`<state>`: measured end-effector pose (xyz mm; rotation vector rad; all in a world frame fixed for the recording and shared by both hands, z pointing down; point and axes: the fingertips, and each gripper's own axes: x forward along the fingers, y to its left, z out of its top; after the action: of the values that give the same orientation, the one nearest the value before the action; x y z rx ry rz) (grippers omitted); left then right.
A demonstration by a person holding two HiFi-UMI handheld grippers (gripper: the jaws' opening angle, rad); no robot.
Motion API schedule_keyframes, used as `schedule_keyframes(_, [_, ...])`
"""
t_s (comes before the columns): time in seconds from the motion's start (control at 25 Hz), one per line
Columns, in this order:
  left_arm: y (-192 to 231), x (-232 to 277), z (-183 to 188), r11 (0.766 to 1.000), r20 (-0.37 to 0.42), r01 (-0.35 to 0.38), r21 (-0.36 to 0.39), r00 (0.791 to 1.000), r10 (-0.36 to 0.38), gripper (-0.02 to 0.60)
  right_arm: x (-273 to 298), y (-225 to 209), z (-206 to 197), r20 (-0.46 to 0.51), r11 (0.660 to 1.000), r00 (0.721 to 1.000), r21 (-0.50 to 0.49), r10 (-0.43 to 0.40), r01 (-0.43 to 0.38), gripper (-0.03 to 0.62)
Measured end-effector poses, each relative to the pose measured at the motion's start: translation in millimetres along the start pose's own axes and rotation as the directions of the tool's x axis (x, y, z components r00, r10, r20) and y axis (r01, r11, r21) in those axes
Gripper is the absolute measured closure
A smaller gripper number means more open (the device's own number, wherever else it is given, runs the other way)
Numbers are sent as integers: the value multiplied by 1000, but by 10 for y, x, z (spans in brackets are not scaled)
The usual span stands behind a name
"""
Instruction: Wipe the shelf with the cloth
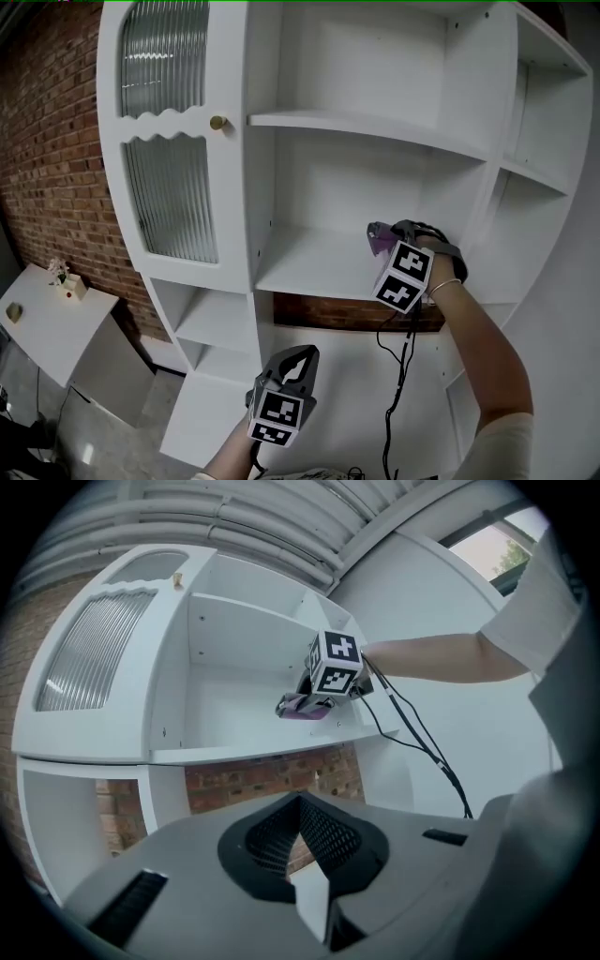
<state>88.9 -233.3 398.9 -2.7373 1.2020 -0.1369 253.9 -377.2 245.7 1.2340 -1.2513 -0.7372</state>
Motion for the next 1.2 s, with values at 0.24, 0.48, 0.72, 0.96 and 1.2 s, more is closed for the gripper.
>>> schedule_keyframes(0.24, [178, 168, -48, 1000, -3, -23, -11, 1000, 23, 568, 723, 133, -233, -86, 991, 987, 18, 133, -132, 513])
schedule_keyframes(0.48, [313, 253, -244, 999, -44, -40, -23, 998, 39, 568, 1175, 128, -394, -170, 988, 977, -65, 128, -140, 513])
schedule_keyframes(0.72, [345, 309, -382, 999, -72, -42, -35, 997, 39, 566, 1319, 293, -450, -213, 972, 953, -39, 217, -230, 513])
schedule_keyframes(0.96, [328, 303, -353, 999, -59, -29, -44, 998, 26, 567, 1149, 412, -413, -193, 953, 934, 36, 301, -300, 513])
schedule_keyframes(1.2, [236, 195, -292, 1000, -57, -6, -26, 998, 4, 566, 778, 541, -406, -170, 936, 920, 47, 353, -350, 513])
